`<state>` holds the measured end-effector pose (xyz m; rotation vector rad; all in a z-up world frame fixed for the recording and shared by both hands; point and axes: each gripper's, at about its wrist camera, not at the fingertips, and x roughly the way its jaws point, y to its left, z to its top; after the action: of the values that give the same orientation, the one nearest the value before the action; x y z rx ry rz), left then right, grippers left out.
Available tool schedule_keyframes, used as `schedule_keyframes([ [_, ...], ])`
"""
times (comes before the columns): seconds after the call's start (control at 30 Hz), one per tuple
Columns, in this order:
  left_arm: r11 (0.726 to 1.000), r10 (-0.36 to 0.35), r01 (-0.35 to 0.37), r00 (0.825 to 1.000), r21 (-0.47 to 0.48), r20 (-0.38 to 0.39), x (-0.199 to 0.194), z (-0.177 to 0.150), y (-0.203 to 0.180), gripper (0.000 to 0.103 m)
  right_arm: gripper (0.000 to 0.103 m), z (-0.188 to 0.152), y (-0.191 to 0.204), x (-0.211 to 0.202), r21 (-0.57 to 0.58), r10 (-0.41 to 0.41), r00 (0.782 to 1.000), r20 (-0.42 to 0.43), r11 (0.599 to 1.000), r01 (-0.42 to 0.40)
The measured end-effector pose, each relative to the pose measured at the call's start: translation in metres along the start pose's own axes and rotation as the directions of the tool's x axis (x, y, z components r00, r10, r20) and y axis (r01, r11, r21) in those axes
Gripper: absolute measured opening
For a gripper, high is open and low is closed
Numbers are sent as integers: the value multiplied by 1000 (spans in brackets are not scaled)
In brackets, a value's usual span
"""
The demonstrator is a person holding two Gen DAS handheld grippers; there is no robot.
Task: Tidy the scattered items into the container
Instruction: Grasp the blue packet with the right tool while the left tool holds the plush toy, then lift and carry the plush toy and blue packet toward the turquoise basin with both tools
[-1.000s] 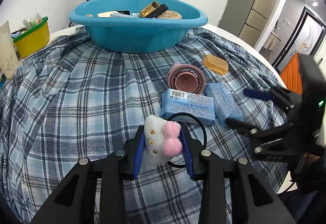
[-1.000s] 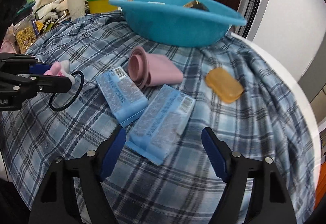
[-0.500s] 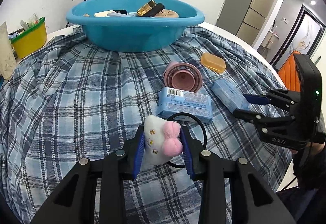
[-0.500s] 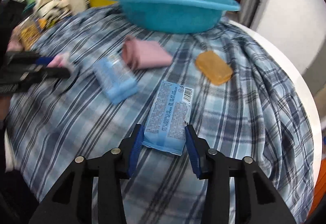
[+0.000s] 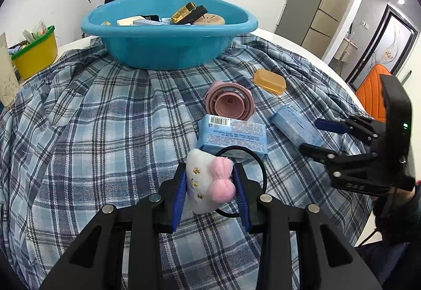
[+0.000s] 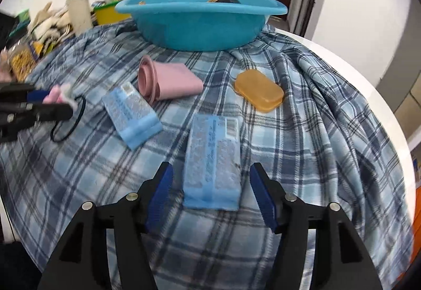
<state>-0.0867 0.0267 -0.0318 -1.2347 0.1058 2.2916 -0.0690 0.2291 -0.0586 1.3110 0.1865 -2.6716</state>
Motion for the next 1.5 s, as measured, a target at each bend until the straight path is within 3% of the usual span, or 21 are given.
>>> schedule_keyframes([
  [0.13, 1000, 2, -2, 1000, -6, -3, 1, 0, 0, 36, 69, 7, 3, -2, 22, -46, 997, 57, 999, 45],
  [0.17, 1000, 1, -1, 1000, -7, -4, 1, 0, 0, 36, 61, 8, 4, -1, 11, -62, 996, 57, 998, 61],
  [0.2, 1000, 0, 0, 1000, -7, -4, 2, 0, 0, 36, 37, 9, 5, 1, -3, -76, 996, 50, 997, 76],
  [0.23, 1000, -1, 1, 1000, -6, -5, 2, 0, 0, 36, 29, 9, 6, 2, -14, -84, 996, 38, 996, 84],
  [0.33, 1000, -4, 4, 1000, -2, -6, 2, 0, -1, 36, 29, 8, 5, 0, -32, -61, 998, 24, 998, 61],
  [0.57, 1000, -5, 5, 1000, -2, -8, 4, 1, -1, 36, 28, -7, 14, -18, -113, 137, 990, -16, 984, -138],
  [0.73, 1000, -7, 7, 1000, -1, -5, 3, 0, -2, 36, 30, -14, 16, -19, -98, 166, 986, 10, 981, -165],
  [0.87, 1000, -5, 5, 1000, 2, -6, 3, 0, -2, 36, 61, -13, 16, -18, -103, 137, 990, 31, 986, -134],
  [1.17, 1000, -2, 2, 1000, 2, -10, 3, -3, -3, 36, 60, -14, 15, -6, -99, 132, 991, -8, 986, -132],
  [1.23, 1000, -3, 3, 1000, 3, -10, 2, -3, -4, 36, 33, -15, 17, -4, -112, 126, 992, -18, 986, -127],
  [1.5, 1000, -1, 1, 1000, -4, -6, 1, -3, -4, 36, 31, -13, 18, -14, -116, 99, 995, 14, 989, -96],
])
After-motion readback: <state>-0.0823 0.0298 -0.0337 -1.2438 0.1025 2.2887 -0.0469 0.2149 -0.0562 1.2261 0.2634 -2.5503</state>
